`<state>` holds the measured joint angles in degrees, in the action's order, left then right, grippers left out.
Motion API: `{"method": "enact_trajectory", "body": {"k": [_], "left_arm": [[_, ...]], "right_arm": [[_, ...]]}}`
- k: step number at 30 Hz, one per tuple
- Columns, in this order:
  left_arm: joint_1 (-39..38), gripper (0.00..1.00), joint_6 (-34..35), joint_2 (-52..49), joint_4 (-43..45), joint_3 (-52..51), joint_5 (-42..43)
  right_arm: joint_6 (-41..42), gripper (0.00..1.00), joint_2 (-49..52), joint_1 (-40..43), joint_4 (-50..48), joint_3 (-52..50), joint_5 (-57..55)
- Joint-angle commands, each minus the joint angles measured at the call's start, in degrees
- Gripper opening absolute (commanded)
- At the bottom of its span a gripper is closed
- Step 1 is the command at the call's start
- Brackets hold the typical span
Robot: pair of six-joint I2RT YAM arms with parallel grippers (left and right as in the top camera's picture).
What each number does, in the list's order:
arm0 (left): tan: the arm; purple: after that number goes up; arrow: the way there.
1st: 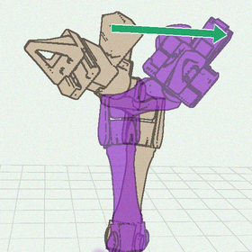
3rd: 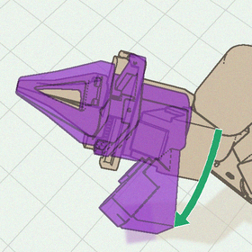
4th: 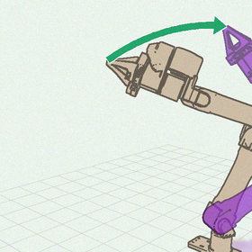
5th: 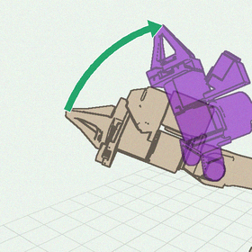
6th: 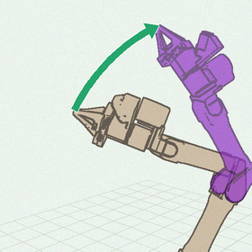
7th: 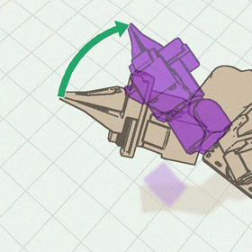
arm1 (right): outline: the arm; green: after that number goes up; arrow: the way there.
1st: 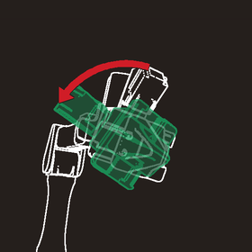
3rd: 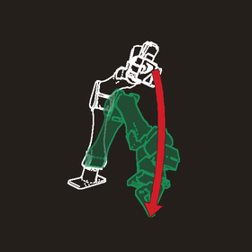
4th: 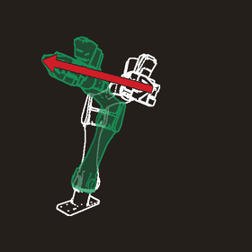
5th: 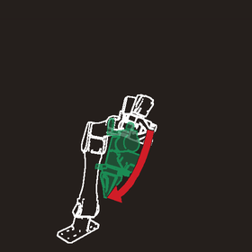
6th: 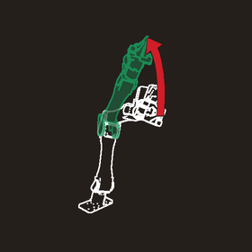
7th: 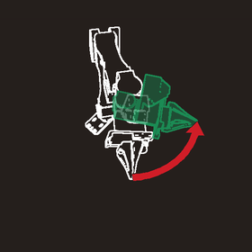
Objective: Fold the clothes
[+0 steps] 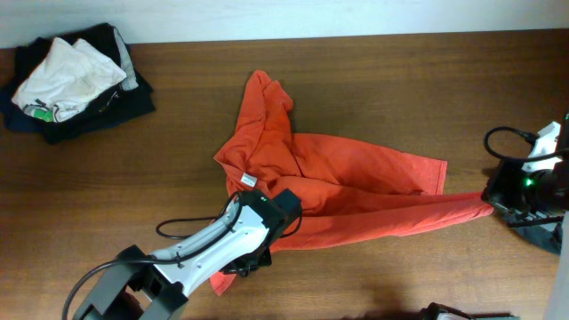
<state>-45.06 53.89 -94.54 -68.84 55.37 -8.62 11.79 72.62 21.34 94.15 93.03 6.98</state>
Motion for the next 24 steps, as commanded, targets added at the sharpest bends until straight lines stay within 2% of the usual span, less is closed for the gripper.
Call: {"method": "enact_trajectory", "body": {"k": [1,6,10,13,15,19,22,24], "left_arm": [[-0.26,0.01,0.52,-0.15,-0.92,1.64,-1.31],[-0.26,0.01,0.55,2.60,-3.91,3.37,-2.47],[1.18,0.01,0.55,10.84,-16.76,15.30,-7.21],[3.96,0.01,0.52,17.66,-25.07,24.87,-11.06],[5.25,0.01,0.50,21.18,-27.65,28.96,-11.80],[7.41,0.01,-4.35,30.99,-27.87,37.33,-12.24],[7.41,0.01,-4.37,35.43,-27.87,45.57,-12.66],[7.41,0.01,-4.68,37.75,-27.87,50.86,-17.59]], "right_arm": [[-0.46,0.04,-0.02,0.44,-0.02,-0.26,0.13],[-0.44,0.04,-0.02,0.44,-0.11,-0.24,2.03],[-0.90,0.04,-0.09,0.44,-0.09,1.29,12.22],[-0.90,0.04,-1.88,0.44,1.07,4.00,12.55],[-0.87,0.04,-3.30,0.44,2.21,6.71,12.55],[-1.09,0.04,-6.56,0.37,3.19,14.23,16.02],[-2.36,0.04,-9.01,0.37,3.19,19.12,21.94],[-2.36,0.04,-10.38,-0.48,3.17,20.94,22.14]]}}
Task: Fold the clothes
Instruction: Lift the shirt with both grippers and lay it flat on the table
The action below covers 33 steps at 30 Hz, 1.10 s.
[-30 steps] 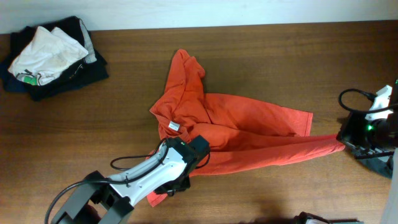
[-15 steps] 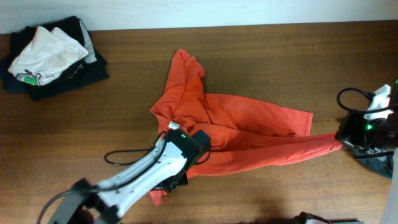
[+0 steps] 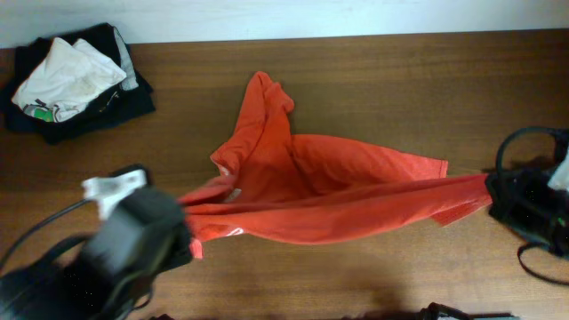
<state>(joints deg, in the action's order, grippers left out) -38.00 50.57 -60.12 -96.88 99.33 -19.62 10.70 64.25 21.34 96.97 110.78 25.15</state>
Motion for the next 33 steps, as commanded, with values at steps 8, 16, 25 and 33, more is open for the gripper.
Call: {"method": "enact_trajectory", "body": {"k": [8,16,25,33], "left_arm": [[3.06,0.01,-12.35,-11.39,18.10,5.97,-15.93],[29.81,0.01,-32.09,-45.92,29.57,42.29,21.66],[61.92,0.01,-32.33,-48.96,14.25,76.83,41.70],[53.37,0.00,-45.13,-64.65,0.15,54.36,41.66]], "right_arm": [[-1.25,0.04,18.08,-4.72,-8.55,3.45,11.39],[3.69,0.04,31.19,-8.87,-13.97,23.65,15.39],[4.37,0.04,34.45,8.83,-6.80,52.96,21.55],[-3.45,0.04,37.38,-10.05,0.37,32.68,3.56]]}}
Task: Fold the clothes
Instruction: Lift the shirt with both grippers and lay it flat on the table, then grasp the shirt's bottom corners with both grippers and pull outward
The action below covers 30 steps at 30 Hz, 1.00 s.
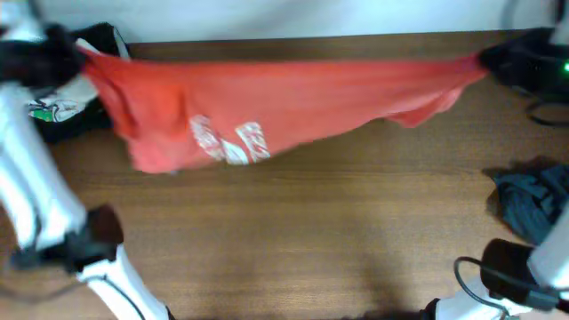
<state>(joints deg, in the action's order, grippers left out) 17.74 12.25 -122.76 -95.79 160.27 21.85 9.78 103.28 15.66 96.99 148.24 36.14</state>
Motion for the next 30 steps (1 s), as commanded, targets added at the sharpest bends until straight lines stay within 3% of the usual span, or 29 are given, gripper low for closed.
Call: {"method": "enact_trajectory", "body": {"k": [1,4,9,11,18,19,20,21,23,28,30], "left_arm": [[-2.64,0.00,-7.04,-1.68,-0.94,-9.77,0.20],[-2.62,0.00,-7.89,2.99,-0.94,-12.11,-0.66],[-3.39,0.00,-7.82,23.10,-0.94,-15.61,-0.61],[-3.61,0.09,-7.82,33.73,-0.94,-22.40,-0.63],[-3.61,0.11,-7.85,55.84,-0.92,-55.17,-0.72],[-3.61,0.19,-7.82,57.86,-0.92,-59.06,-1.81],[-3.61,0.32,-7.85,59.49,-0.90,-62.64,-2.93],[-3.61,0.34,-7.85,60.13,-0.57,-65.90,-3.82],[-3.61,0.34,-7.87,59.71,0.59,-70.62,-3.85],[-3.80,0.34,-9.68,55.21,7.21,-88.08,-3.87],[-4.13,0.34,-10.40,52.61,13.49,-94.97,-3.85]], "right_arm": [[-2.51,0.04,-2.29,-5.88,0.35,-8.48,-9.49],[-2.29,0.04,-6.67,-7.41,0.35,-16.57,-13.86],[-1.86,0.07,-17.20,-5.40,0.35,-21.84,-21.42],[-1.86,0.08,-20.90,-5.42,0.35,-24.11,-22.93],[-1.97,0.04,-31.32,-5.40,0.35,-42.49,-22.95],[-2.10,0.04,-32.63,-5.42,0.35,-44.63,-22.93],[-2.08,0.23,-34.14,-5.42,0.35,-47.41,-22.91],[-2.10,0.41,-34.88,-5.51,0.35,-49.77,-22.91],[-2.51,0.57,-34.93,-5.51,0.24,-53.66,-22.93],[-2.47,0.59,-33.31,-5.53,-9.22,-73.40,-21.09],[-2.49,0.50,-31.39,-5.53,-16.04,-80.89,-17.05]]}}
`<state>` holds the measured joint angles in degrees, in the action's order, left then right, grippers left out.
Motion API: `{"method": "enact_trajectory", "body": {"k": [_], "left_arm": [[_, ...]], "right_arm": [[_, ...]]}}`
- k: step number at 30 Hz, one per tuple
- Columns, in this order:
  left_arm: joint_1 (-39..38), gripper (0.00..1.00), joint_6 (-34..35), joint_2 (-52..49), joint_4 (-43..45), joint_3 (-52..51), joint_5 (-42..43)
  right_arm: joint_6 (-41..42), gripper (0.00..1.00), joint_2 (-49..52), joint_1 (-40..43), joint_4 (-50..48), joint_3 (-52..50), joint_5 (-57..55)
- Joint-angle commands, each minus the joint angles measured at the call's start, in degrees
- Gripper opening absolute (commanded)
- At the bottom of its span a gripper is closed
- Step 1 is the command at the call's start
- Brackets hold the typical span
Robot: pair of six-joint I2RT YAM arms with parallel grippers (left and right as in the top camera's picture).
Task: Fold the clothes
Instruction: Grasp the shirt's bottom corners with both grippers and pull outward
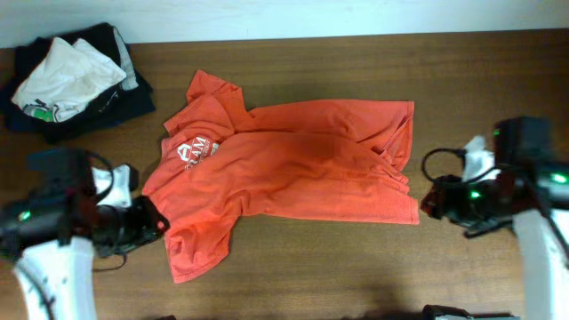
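Observation:
An orange T-shirt (302, 169) lies spread across the middle of the wooden table (356, 276), with its white logo (197, 149) facing up at the left. One sleeve points to the back left and another to the front left. My left gripper (158, 222) sits low at the shirt's left edge, next to the front sleeve. At the shirt's right edge is my right gripper (427, 203), near the front right corner. From overhead the fingers of both are too dark and small to show whether they still pinch the cloth.
A pile of dark and white clothes (71, 80) lies at the back left corner. Cables trail from both arms. The wall edge runs along the back of the table.
The shirt was held stretched in the air along the back of the table between both grippers. Now it lies flat in the middle, and both grippers are low at its left and right edges.
The shirt lay crumpled, my left gripper on its front part and my right at its far right end. Then both held it pulled into a long band. Then it hung stretched high at the back. Now it is spread flat, logo up.

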<state>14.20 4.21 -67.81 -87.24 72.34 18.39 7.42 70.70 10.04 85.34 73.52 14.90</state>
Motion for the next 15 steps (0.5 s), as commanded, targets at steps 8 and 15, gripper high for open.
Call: {"method": "enact_trajectory", "body": {"k": [8,15], "left_arm": [[-1.07,0.34,2.62,-18.18,18.18,-13.99,-1.92],[-1.07,0.35,2.60,-22.60,23.19,-13.99,-2.69]], "right_arm": [[-0.09,0.58,15.96,0.09,-14.32,-11.87,4.04],[4.24,0.56,26.27,0.09,-21.81,-11.87,-0.22]]}}
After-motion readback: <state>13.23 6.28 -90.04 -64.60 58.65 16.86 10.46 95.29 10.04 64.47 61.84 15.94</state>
